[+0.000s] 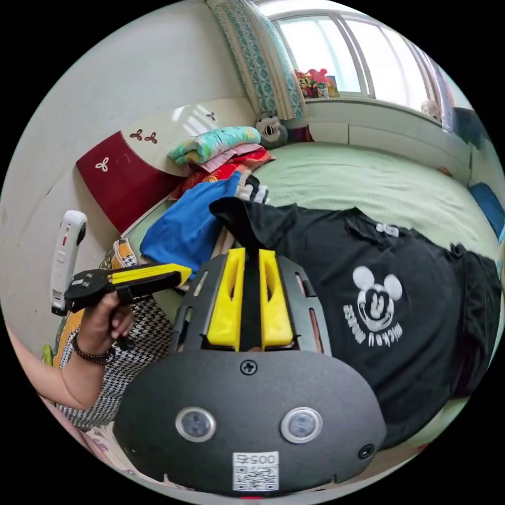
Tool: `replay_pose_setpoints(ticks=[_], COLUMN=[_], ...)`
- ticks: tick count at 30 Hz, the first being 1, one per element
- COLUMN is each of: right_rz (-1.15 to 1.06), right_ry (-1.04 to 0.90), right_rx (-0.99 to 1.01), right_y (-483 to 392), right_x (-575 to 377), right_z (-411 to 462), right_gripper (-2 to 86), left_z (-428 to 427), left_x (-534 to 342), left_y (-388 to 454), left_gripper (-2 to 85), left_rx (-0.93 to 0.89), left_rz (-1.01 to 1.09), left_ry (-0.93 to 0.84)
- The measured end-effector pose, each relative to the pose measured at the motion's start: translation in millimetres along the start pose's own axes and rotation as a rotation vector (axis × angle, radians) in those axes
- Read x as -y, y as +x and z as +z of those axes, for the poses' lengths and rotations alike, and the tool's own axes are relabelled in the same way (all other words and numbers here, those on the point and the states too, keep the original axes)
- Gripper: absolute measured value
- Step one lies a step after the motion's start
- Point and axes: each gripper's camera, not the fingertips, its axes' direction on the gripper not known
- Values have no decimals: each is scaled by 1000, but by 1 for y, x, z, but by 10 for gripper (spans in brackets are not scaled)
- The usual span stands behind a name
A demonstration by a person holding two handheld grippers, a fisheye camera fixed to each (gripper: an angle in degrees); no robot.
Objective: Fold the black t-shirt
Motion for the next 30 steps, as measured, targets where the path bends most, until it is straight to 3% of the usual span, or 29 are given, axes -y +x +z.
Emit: replay_pose_setpoints(ticks=[2, 5, 10, 15, 19, 26, 30], right_rz=[-84, -212, -281, -232, -189, 46, 180], right_ry=[-30, -116, -186, -261, -171, 152, 160], right_rx=[56, 15, -8, -35, -140, -174, -216], right_y=[-4, -15, -12, 5, 17, 70, 107], right_x=[35, 65, 53, 49, 66, 86, 84], right_z=[20, 48, 85, 114, 108, 45, 39], right_gripper=[115, 152, 147, 98, 2, -8, -3], left_z=[-6, -11, 17, 45, 46, 43, 59], left_x=[14, 36, 75, 89, 90, 85, 70], left_y=[-8, -12, -15, -20, -20, 1, 35], left_gripper=[21, 52, 151, 110, 55, 41, 20], left_rx=[43, 118, 116, 183, 188, 18, -11], left_rz=[4, 19, 69, 21, 16, 118, 199], left_ry=[71, 141, 51, -15, 17, 16, -72])
